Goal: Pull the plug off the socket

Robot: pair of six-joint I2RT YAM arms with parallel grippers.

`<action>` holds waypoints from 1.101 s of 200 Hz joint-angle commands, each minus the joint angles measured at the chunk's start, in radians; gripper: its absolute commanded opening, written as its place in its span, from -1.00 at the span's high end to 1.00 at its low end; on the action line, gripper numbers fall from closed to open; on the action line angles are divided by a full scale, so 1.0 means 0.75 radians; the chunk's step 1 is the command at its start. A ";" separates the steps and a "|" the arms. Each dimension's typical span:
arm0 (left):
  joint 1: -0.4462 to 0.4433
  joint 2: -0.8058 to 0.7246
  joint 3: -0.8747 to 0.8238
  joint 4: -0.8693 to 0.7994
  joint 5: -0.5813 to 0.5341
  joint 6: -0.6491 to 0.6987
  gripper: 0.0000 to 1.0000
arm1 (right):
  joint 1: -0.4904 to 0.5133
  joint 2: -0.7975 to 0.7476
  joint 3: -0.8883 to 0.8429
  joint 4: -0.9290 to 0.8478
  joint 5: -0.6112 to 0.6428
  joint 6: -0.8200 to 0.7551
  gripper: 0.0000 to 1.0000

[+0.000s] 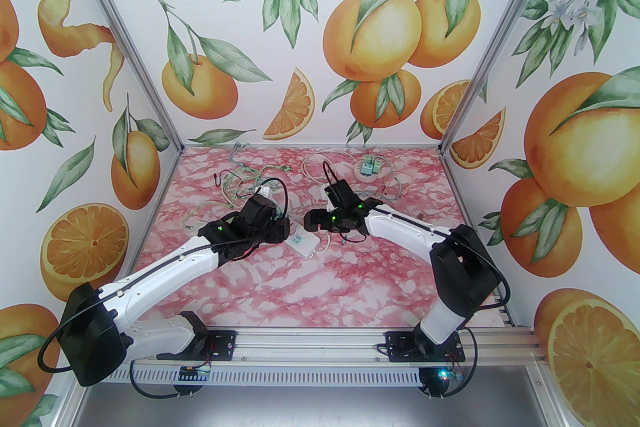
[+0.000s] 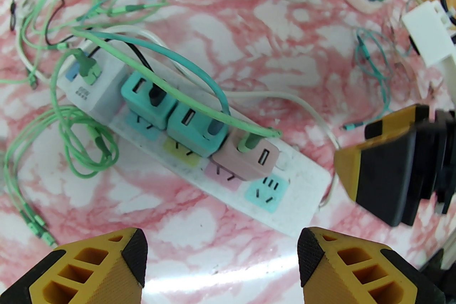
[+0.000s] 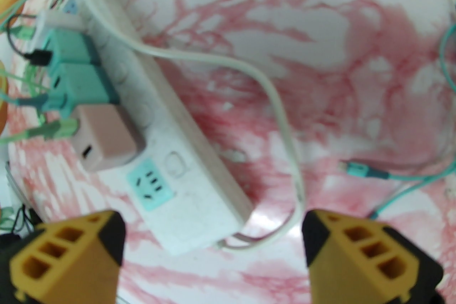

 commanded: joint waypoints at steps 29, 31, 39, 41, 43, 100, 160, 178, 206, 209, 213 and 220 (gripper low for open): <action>0.140 -0.120 -0.097 -0.010 0.049 -0.197 -0.37 | 0.100 0.102 0.170 0.019 -0.046 -0.254 -0.39; 0.148 -0.127 -0.105 -0.006 0.058 -0.205 -0.37 | 0.104 0.109 0.178 0.016 -0.044 -0.262 -0.39; 0.181 -0.154 -0.138 0.006 0.098 -0.243 -0.35 | 0.119 0.132 0.203 0.000 -0.032 -0.299 -0.38; 0.190 -0.159 -0.145 0.010 0.108 -0.253 -0.34 | 0.122 0.138 0.207 0.000 -0.027 -0.307 -0.38; 0.197 -0.166 -0.154 0.013 0.118 -0.261 -0.34 | 0.125 0.142 0.213 -0.004 -0.022 -0.316 -0.38; 0.303 -0.225 -0.354 0.227 0.395 -0.451 -0.23 | 0.178 0.287 0.335 -0.058 0.059 -0.446 -0.25; 0.362 -0.156 -0.481 0.482 0.570 -0.597 -0.13 | 0.197 0.380 0.400 -0.071 0.105 -0.521 -0.13; 0.388 -0.101 -0.503 0.578 0.629 -0.636 -0.12 | 0.199 0.392 0.406 -0.062 0.108 -0.536 -0.09; 0.429 -0.001 -0.521 0.694 0.692 -0.682 -0.10 | 0.207 0.414 0.426 -0.064 0.117 -0.552 -0.02; 0.433 0.009 -0.519 0.701 0.695 -0.685 -0.10 | 0.209 0.416 0.429 -0.064 0.118 -0.554 -0.01; 0.436 0.028 -0.516 0.712 0.701 -0.686 -0.09 | 0.209 0.421 0.434 -0.064 0.119 -0.556 0.02; 0.441 0.057 -0.511 0.729 0.712 -0.689 -0.08 | 0.213 0.423 0.436 -0.064 0.122 -0.559 0.10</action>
